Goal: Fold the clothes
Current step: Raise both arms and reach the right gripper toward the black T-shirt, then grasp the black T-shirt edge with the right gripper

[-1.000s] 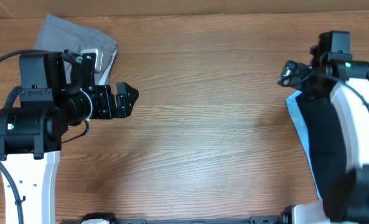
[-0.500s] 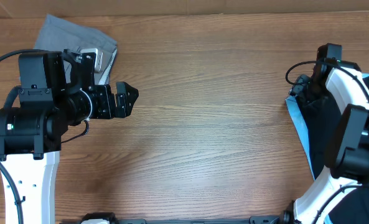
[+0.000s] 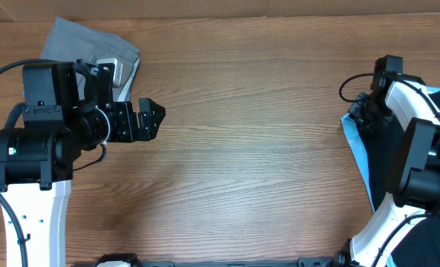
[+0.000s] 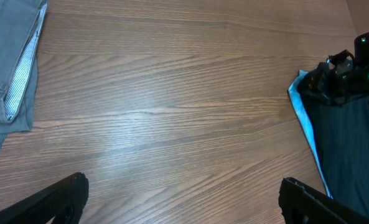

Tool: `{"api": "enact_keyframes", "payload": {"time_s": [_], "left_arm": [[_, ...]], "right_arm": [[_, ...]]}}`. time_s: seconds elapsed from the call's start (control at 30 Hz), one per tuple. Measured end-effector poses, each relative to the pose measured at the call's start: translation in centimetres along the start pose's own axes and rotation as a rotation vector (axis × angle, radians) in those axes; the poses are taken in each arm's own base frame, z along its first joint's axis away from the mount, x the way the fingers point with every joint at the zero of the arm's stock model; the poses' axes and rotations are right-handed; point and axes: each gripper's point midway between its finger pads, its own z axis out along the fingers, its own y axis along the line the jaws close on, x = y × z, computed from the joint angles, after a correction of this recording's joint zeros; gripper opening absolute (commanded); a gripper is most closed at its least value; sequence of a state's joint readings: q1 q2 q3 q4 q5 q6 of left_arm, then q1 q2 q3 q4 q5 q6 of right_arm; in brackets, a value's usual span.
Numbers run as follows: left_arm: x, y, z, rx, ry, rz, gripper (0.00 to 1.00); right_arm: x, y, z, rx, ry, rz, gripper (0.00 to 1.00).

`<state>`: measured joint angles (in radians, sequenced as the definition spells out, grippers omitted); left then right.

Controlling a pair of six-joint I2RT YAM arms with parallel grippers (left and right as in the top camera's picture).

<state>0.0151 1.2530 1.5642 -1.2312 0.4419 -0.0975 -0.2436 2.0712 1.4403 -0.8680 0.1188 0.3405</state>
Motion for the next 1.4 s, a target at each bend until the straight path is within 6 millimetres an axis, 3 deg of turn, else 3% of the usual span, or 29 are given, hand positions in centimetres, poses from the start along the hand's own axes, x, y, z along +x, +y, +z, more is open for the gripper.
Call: {"api": "enact_keyframes", "payload": {"time_s": [0.07, 0.1, 0.33, 0.43, 0.47, 0.57, 0.6, 0.7, 0.77, 0.8, 0.87, 0.9, 1.4], "left_arm": [[0.0, 0.0, 0.0, 0.000, 0.000, 0.000, 1.00], [0.0, 0.0, 0.0, 0.000, 0.000, 0.000, 1.00], [0.0, 0.0, 0.0, 0.000, 0.000, 0.000, 1.00], [0.0, 0.0, 0.0, 0.000, 0.000, 0.000, 1.00], [0.0, 0.0, 0.0, 0.000, 0.000, 0.000, 1.00], [0.0, 0.0, 0.0, 0.001, 0.000, 0.000, 1.00], [0.0, 0.0, 0.0, 0.001, 0.001, 0.000, 1.00], [0.0, 0.0, 0.0, 0.001, 0.001, 0.000, 1.00], [0.0, 0.0, 0.0, 0.001, 0.001, 0.000, 1.00], [0.0, 0.0, 0.0, 0.001, 0.001, -0.001, 1.00], [0.1, 0.0, 0.0, 0.000, 0.004, -0.002, 1.00], [0.1, 0.0, 0.0, 0.000, 0.004, -0.002, 1.00], [0.3, 0.0, 0.0, 0.000, 0.013, -0.006, 1.00]], "right_arm": [[0.0, -0.3, 0.0, 0.004, 0.003, 0.005, 0.06], [0.0, -0.5, 0.0, 0.006, 0.006, 0.009, 0.04], [-0.4, -1.8, -0.4, 0.009, 0.025, 0.024, 0.04], [-1.4, -2.4, -1.7, 0.005, 0.009, 0.031, 0.08], [-2.1, -2.7, -2.6, 0.000, -0.009, 0.038, 0.12], [-4.5, -3.5, -6.6, -0.028, -0.105, 0.068, 0.35], [-5.3, -3.6, -8.1, -0.042, -0.145, 0.070, 0.35], [-7.2, -3.8, -13.0, -0.084, -0.266, 0.086, 0.09], [-7.3, -3.6, -14.9, -0.109, -0.302, 0.084, 0.11], [-7.2, -3.5, -15.2, -0.118, -0.305, 0.084, 0.24], [-7.0, -3.3, -14.9, -0.129, -0.292, 0.086, 0.43], [-6.7, -3.3, -14.5, -0.129, -0.279, 0.079, 0.47], [-1.4, -1.0, -4.0, -0.230, -0.153, 0.025, 0.59]]}}
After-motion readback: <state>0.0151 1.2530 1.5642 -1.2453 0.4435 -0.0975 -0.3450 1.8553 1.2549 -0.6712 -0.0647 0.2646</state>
